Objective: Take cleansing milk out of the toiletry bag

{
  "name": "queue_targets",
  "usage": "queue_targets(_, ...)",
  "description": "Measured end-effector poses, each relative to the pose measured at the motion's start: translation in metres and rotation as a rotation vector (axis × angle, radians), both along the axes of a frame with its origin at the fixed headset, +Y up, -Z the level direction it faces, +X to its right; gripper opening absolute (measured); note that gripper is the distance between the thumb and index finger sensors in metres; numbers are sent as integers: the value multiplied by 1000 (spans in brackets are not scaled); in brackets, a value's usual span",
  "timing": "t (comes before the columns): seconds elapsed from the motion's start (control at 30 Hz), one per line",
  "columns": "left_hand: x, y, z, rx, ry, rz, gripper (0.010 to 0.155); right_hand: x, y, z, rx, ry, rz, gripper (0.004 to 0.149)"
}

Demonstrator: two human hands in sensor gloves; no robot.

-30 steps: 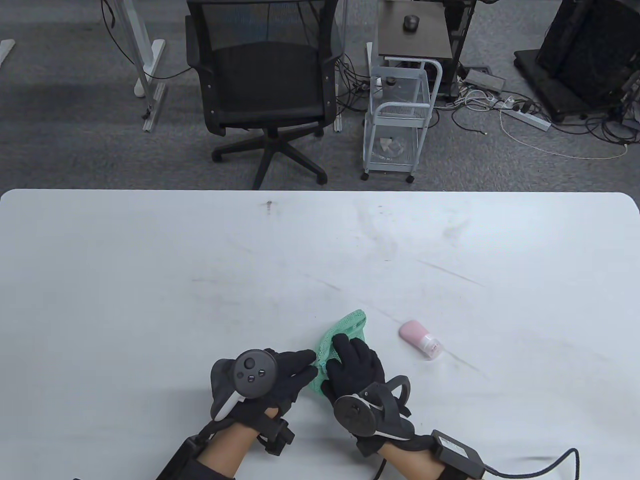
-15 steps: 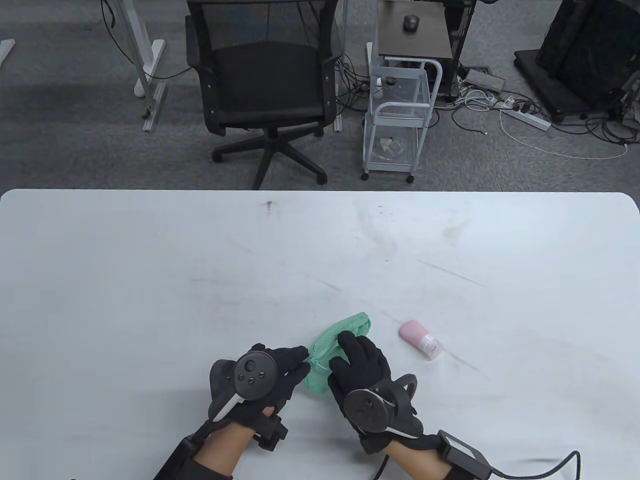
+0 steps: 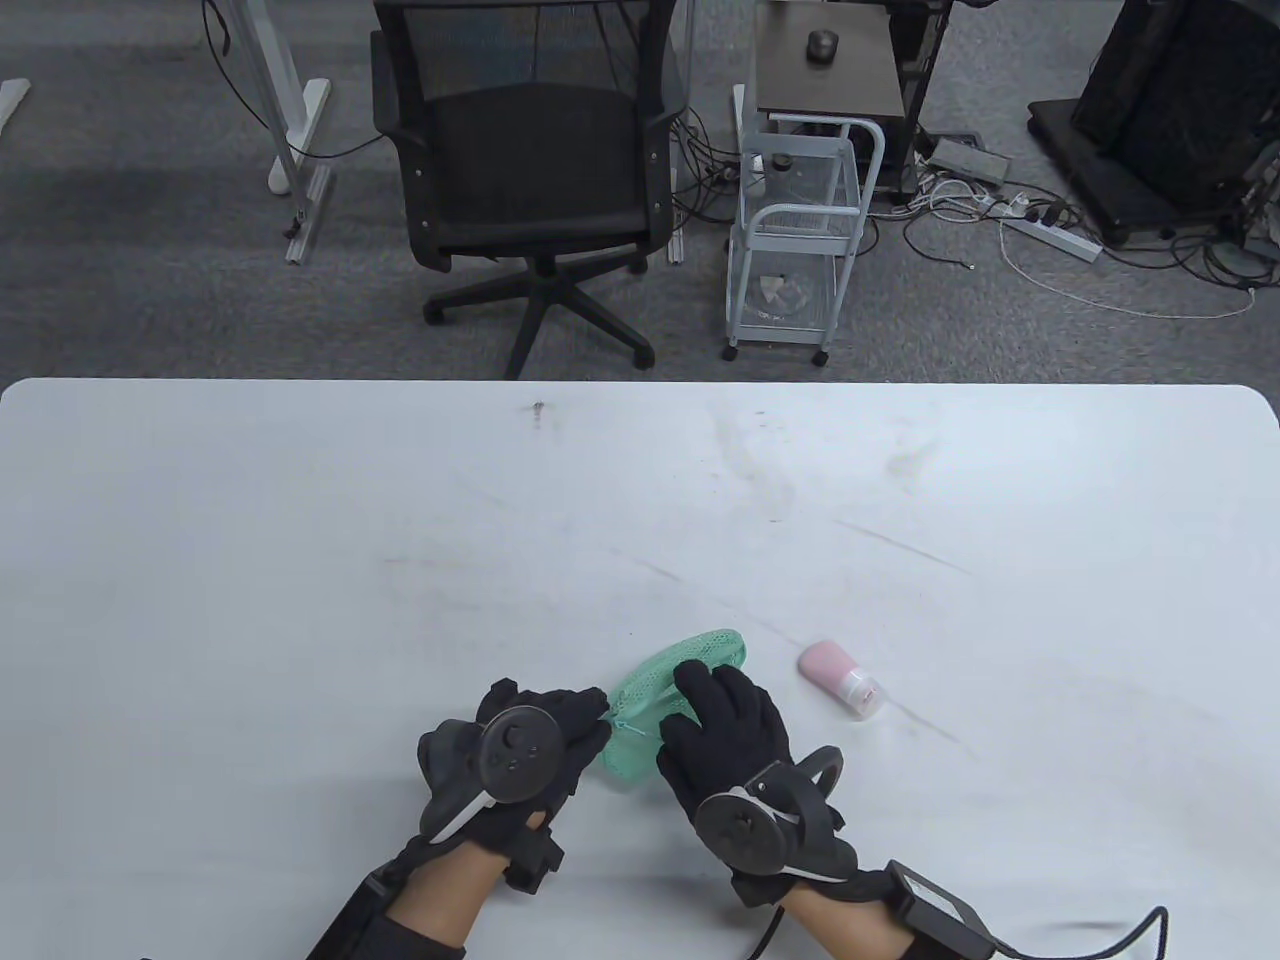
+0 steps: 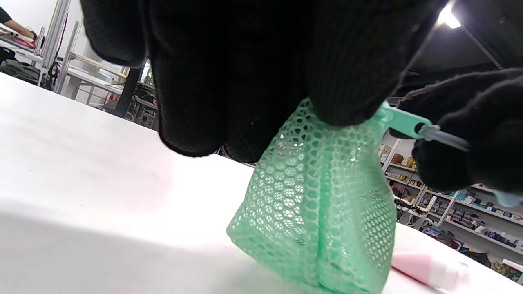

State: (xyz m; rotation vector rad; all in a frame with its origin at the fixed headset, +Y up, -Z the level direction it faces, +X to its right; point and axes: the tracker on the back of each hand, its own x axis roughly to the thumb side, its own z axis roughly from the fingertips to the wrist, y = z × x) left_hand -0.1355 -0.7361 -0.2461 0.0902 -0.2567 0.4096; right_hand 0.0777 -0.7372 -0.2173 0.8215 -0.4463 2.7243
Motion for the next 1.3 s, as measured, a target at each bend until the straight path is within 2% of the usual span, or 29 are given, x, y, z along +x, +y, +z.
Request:
queue_targets(0.47,-1,0,-1,5,9,-23,42,-1,2,4,23,12,17,36)
queue_targets(1.3,-21,2,-11,34,117,-111,42,5,3,3,20,4,6,36)
